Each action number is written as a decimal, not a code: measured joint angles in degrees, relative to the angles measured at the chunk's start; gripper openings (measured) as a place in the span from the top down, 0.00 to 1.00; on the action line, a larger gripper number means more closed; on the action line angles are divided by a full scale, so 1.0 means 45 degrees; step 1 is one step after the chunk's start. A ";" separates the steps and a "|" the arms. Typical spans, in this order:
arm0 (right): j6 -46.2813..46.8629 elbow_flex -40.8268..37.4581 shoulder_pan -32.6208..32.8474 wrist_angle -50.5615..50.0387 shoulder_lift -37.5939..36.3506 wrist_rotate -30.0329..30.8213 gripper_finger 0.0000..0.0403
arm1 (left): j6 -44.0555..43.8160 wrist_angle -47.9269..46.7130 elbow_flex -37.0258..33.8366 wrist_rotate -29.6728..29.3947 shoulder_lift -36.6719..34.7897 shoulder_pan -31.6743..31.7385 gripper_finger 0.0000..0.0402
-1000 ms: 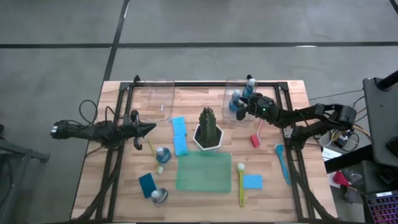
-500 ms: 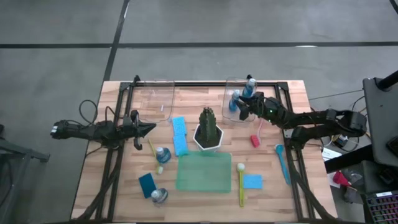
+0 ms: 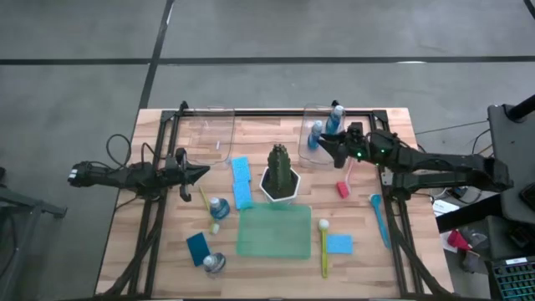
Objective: Pick & Place Kitchen Sink Supplies
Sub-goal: Put the sponge into the green bin
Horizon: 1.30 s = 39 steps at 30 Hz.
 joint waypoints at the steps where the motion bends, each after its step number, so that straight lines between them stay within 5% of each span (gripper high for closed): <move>1: 0.0138 0.0446 0.0288 -0.0920 -0.0023 0.0036 0.50 | 0.0001 -0.0001 0.0000 -0.0002 -0.0003 0.0000 1.00; 14: 0.2520 0.5703 0.4098 -0.9567 0.2430 0.0134 0.50 | -0.0004 -0.0002 0.0000 -0.0004 -0.0002 0.0001 1.00; 27: 0.1488 0.8288 0.7328 -0.9887 0.5799 0.0231 0.50 | -0.0004 0.0000 0.0000 -0.0001 -0.0005 0.0004 1.00; 32: 0.1009 0.8843 0.8642 -0.9379 0.6246 0.2048 0.53 | -0.0004 0.0001 0.0000 -0.0002 0.0000 0.0001 1.00; 39: 0.4975 0.8901 0.9915 -1.2315 0.5575 0.2319 0.65 | 0.0001 0.0002 0.0000 0.0001 -0.0005 0.0004 1.00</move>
